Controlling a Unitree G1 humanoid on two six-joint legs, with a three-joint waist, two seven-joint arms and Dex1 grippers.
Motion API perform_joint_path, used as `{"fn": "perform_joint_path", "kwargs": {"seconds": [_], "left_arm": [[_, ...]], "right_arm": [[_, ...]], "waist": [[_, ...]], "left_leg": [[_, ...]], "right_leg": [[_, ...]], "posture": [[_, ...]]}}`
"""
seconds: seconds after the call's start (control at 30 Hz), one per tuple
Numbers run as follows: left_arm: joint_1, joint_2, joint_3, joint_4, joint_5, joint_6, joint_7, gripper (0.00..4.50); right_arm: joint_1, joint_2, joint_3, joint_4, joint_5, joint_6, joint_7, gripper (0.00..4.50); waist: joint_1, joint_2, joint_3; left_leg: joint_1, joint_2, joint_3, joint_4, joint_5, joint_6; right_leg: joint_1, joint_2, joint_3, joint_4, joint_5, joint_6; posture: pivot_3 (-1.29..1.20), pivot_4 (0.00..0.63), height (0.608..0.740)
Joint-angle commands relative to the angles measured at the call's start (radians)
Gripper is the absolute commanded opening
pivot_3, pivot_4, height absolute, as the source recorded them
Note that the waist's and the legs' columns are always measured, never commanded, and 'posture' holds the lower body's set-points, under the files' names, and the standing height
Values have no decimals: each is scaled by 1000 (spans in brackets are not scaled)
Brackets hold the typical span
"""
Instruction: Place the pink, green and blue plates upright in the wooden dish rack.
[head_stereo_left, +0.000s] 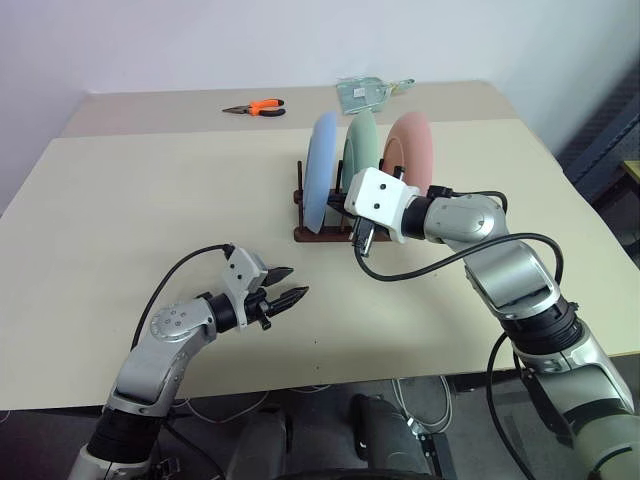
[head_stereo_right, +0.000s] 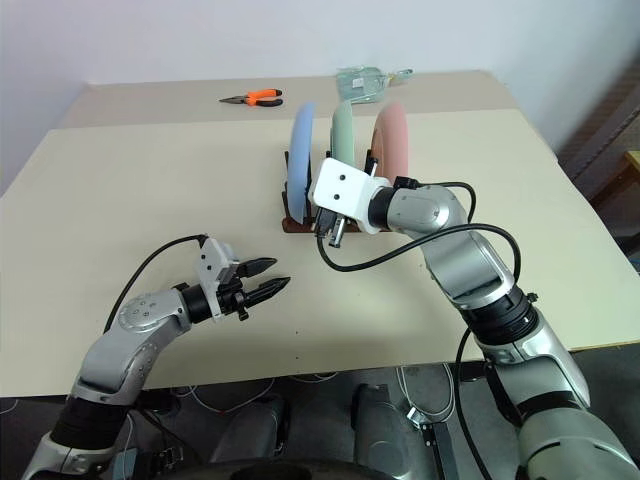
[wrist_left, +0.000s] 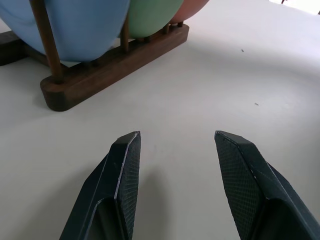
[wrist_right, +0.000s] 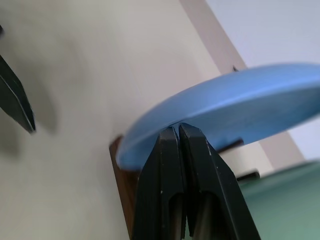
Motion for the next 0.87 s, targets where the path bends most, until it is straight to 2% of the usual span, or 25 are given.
{"fn": "perform_joint_path", "kwargs": {"seconds": [0.03,0.17,0.27,0.33,0.43,0.5,0.57,0.67,0.87], "left_arm": [[3,5,5,-30,1,-12,2,2422],[1,5,2,-27,6,-13,2,2422],[-1,8,1,-22,17,-18,4,2422],[-2,12,12,-17,18,-20,4,2422],[-2,27,45,8,20,-36,7,2422],[-9,43,99,60,23,-59,21,2422],[-14,51,136,93,14,-72,27,2422],[-8,85,222,168,-10,-87,15,2422],[28,147,275,224,0,-118,-15,2422]], "right_arm": [[-18,17,-8,-57,-4,-14,10,58],[-11,-5,-33,-62,-23,-20,12,58],[20,-67,-118,-78,13,-56,44,58],[60,-109,-238,-104,114,-85,98,58],[138,-177,-490,-140,340,36,176,58],[240,-233,-652,-105,403,79,199,58],[305,-258,-719,-81,427,77,199,58],[447,-283,-757,-9,366,-9,204,58],[556,-258,-718,85,317,-114,164,58]], "waist": [[-1,0,0],[0,0,0],[3,0,0],[6,0,0],[3,0,0],[9,0,0],[6,0,0],[-1,1,0],[-3,5,0]], "left_leg": [[0,0,0,0,0,0],[0,0,0,0,0,0],[0,0,0,0,0,0],[-1,0,0,1,0,0],[0,0,0,2,-1,2],[0,0,-1,2,-2,3],[1,0,-1,4,-3,5],[2,1,0,4,-3,5],[2,1,2,4,-3,5]], "right_leg": [[0,0,0,0,0,0],[0,0,0,0,0,0],[0,0,0,0,0,0],[1,0,0,-1,0,0],[2,0,0,-1,0,0],[3,0,0,-1,0,0],[5,0,-1,-1,-1,0],[5,0,-1,-1,-3,3],[5,0,0,-1,-2,2]], "posture": [[0,150,740],[0,150,740],[0,150,740],[0,150,740],[0,150,740],[0,150,740],[0,150,740],[0,150,740],[0,150,740]]}}
